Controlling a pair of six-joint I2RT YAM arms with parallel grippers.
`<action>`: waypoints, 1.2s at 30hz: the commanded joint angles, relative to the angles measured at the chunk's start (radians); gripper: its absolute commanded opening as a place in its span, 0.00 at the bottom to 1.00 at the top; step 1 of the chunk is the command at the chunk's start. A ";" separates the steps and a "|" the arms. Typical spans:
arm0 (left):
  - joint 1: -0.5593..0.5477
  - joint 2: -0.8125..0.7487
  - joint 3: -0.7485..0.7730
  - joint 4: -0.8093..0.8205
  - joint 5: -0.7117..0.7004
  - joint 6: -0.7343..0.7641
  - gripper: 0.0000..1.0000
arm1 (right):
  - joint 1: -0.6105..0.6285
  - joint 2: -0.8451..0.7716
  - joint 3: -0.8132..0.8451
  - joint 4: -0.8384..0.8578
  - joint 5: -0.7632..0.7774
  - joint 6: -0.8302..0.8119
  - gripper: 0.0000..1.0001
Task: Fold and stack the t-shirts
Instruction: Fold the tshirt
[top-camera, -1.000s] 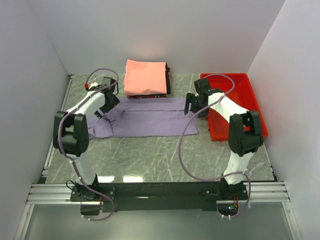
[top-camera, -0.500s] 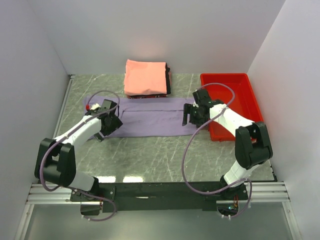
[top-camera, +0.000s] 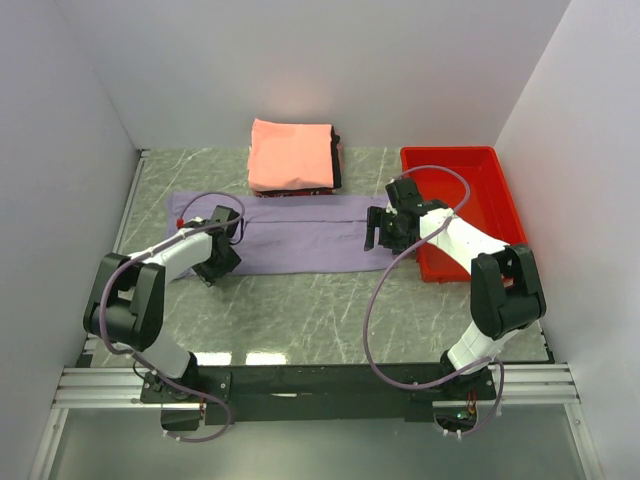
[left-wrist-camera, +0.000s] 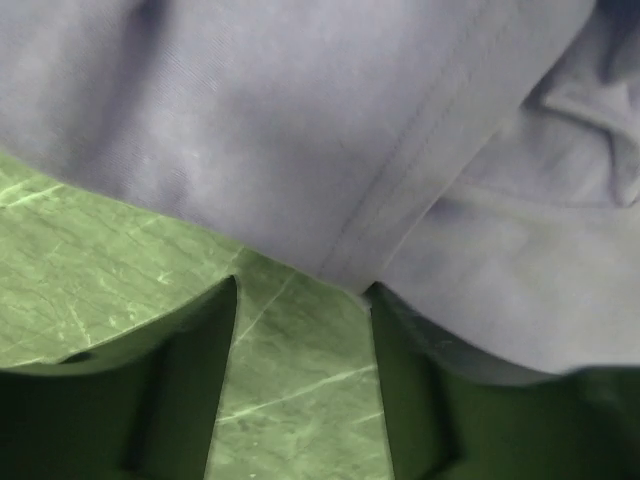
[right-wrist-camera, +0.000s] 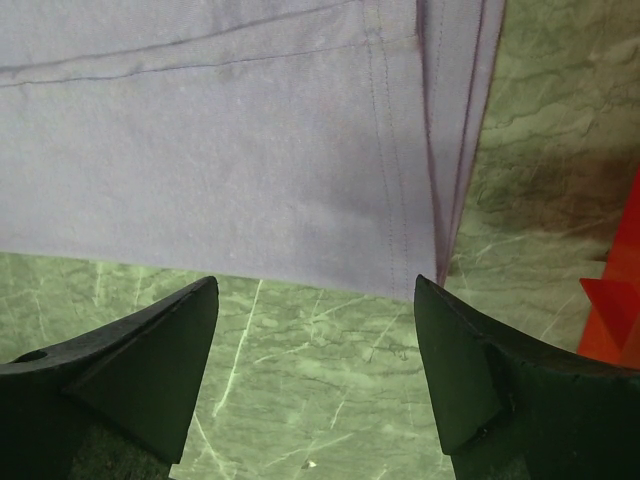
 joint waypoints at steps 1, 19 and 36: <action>0.003 -0.012 0.047 -0.011 -0.079 -0.032 0.57 | 0.008 -0.056 0.000 0.024 0.010 -0.012 0.85; 0.029 0.002 0.113 -0.054 -0.105 -0.017 0.01 | 0.008 -0.042 0.006 0.019 0.019 -0.014 0.85; 0.104 0.018 0.217 0.128 -0.145 0.358 0.01 | 0.008 -0.036 0.010 0.013 0.027 -0.017 0.85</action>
